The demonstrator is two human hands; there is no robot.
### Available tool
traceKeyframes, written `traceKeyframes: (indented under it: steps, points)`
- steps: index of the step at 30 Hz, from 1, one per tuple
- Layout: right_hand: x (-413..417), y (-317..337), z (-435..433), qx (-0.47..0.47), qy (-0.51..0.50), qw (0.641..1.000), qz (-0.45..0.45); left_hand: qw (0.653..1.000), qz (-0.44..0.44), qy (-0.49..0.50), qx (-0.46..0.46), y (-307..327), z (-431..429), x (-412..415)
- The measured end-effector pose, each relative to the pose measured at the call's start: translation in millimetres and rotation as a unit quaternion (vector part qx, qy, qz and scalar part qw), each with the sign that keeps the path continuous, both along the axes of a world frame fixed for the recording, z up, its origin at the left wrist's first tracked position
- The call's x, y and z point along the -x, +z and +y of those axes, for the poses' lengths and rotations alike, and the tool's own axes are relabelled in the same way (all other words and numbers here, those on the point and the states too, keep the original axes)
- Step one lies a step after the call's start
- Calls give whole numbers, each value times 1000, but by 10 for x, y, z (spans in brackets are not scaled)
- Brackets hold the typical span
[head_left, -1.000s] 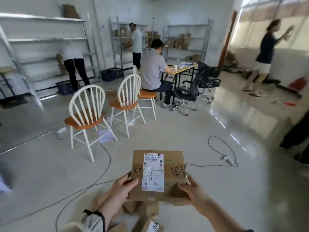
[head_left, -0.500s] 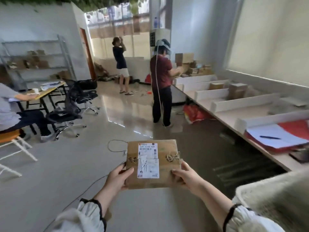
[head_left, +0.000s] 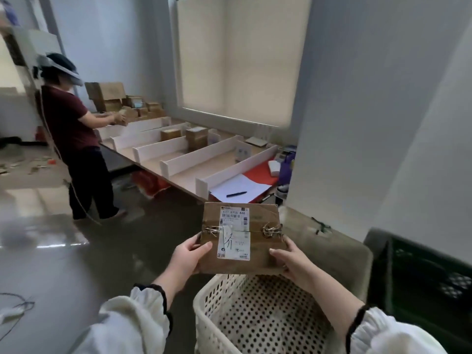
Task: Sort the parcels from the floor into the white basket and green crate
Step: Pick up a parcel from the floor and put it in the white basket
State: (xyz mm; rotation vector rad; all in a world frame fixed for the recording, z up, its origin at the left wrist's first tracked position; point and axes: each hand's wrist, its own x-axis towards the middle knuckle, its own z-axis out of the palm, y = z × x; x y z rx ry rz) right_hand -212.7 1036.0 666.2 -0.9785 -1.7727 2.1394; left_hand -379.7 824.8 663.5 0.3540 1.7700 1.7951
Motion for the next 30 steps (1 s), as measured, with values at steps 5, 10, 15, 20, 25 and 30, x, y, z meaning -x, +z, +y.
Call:
traceKeyframes:
  steps: [5,10,15,20,25,30]
  points:
    - [-390,-79,465,9,-94,996,-6,996,5,-90,15,-44,750,-76]
    - [-586,-190,670,19,-176,984,-10,987,4,-160,34,-69,1261,-72]
    - [-635,-304,773,34,-242,970,-20,973,9,-225,53,-97,1682,68]
    - [-626,-502,795,57,-284,957,-27,960,29,-270,73,-239,1953,204]
    - [-643,-816,841,85,-305,947,-59,954,37,-278,109,-624,2174,235]
    - [-589,-1060,1139,92,-308,944,-81,957,40,-254,136,-935,2474,213]
